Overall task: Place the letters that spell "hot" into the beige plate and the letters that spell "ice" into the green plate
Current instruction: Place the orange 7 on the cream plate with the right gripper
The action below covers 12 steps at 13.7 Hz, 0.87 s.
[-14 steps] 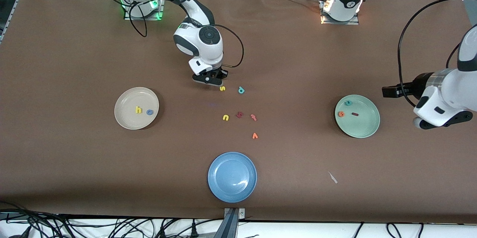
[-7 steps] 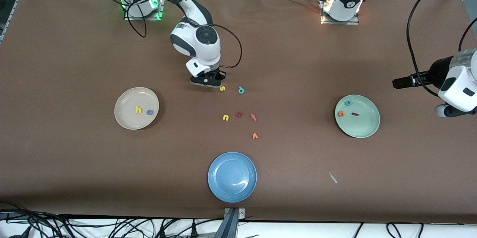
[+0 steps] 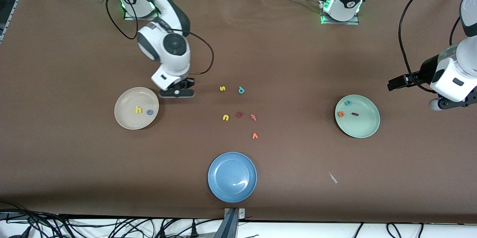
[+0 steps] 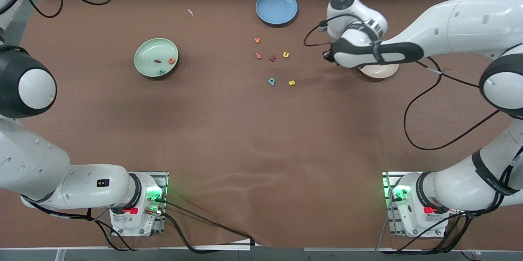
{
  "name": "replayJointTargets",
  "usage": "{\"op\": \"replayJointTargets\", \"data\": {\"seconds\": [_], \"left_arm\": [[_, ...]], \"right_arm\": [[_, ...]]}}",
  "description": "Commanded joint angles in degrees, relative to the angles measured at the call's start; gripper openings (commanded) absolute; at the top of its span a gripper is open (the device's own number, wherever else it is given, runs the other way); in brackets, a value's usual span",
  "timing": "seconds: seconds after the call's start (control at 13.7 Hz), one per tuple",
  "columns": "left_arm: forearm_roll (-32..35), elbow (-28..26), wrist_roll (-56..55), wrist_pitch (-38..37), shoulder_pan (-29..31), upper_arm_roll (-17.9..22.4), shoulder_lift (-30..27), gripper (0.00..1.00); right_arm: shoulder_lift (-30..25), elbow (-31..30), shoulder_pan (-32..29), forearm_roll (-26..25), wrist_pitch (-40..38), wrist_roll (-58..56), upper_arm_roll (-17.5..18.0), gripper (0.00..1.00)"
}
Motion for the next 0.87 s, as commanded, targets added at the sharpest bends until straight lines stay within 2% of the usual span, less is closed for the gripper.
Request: {"op": "replayJointTargets", "data": {"seconds": [0.0,0.15,0.22,0.29,0.36,0.44,0.51,0.58,0.65,0.73,0.8], "left_arm": [[-1.34,-2.92,1.68,1.52,-0.22,0.69,-2.27,1.0],[-1.25,-2.83,1.68,1.61,-0.14,0.69,-1.74,1.0],[-1.25,-2.74,1.68,1.61,-0.22,0.69,-1.39,1.0],[-1.34,-2.83,1.68,1.61,-0.22,0.69,-1.3,1.0],[-1.34,-2.74,1.68,1.61,-0.22,0.69,-1.13,1.0],[-1.34,-2.83,1.68,1.61,-0.22,0.69,-1.04,1.0],[-1.42,-2.83,1.77,1.61,-0.22,0.69,-1.04,1.0],[-1.51,-2.83,1.94,1.61,-0.22,0.69,-0.95,1.0],[-1.51,-2.83,2.03,1.61,-0.22,0.69,-0.95,1.0],[-1.51,-2.83,2.03,1.61,-0.22,0.69,-0.95,1.0],[-1.51,-2.83,2.03,1.61,-0.22,0.69,-0.95,1.0]], "right_arm": [[-3.44,-1.05,-5.88,1.96,-1.89,-15.72,-1.24,0.02],[-3.71,-1.04,-6.69,3.36,-1.28,-24.79,-5.62,0.05],[-3.62,-1.04,-6.95,7.98,-1.1,-27.96,-6.69,0.08],[-3.44,-0.96,-6.96,11.86,-1.02,-30.52,-7.4,0.17],[-3.36,-0.87,-6.96,13.37,-0.84,-31.59,-8.27,0.19],[-3.35,-0.87,-6.96,13.56,-0.84,-31.51,-8.28,0.21],[-3.35,-0.78,-6.96,13.56,-0.84,-31.34,-8.2,0.26],[-3.35,-0.69,-6.96,13.56,-0.84,-31.08,-8.28,0.35],[-3.35,-0.69,-6.96,13.65,-0.84,-30.81,-8.28,0.59],[-3.27,-0.69,-6.96,13.65,-0.84,-30.72,-8.28,0.71],[-3.35,-0.61,-6.96,13.65,-0.84,-30.72,-8.28,0.71]]}}
